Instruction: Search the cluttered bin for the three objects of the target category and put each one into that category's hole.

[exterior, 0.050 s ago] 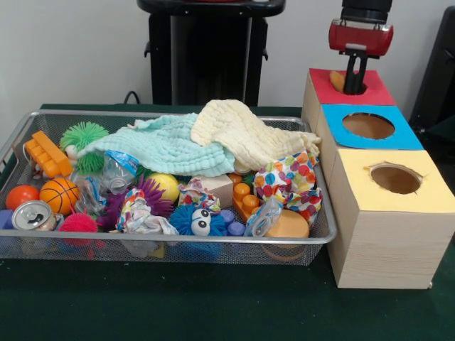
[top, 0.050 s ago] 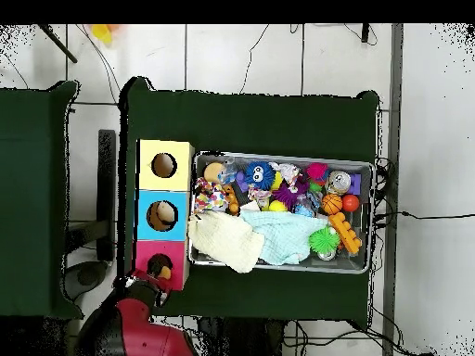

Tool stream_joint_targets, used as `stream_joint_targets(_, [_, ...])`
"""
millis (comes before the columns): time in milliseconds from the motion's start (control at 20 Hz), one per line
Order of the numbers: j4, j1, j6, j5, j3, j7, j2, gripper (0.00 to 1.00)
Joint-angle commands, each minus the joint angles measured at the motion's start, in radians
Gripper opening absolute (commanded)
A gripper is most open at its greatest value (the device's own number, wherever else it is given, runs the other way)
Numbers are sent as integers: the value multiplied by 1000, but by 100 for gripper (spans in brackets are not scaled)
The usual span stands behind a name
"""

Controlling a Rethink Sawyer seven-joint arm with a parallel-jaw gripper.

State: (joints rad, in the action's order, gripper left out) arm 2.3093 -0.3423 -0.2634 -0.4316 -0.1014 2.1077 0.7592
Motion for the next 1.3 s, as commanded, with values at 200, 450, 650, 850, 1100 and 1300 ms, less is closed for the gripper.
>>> stream_joint_targets(200, [-16,44,36,17,101,184,-163,0])
stream_joint_targets(450, [-6,22,120,-11,76,161,-100,0])
stream_joint_targets(650, [10,-2,199,-26,49,149,-35,0])
stream_joint_targets(850, [-1,-9,231,-28,33,140,-17,0])
stream_joint_targets(1100, [-40,-2,245,-27,20,125,-37,0])
stream_joint_targets(1300, [-60,-74,381,-47,-55,130,36,0])
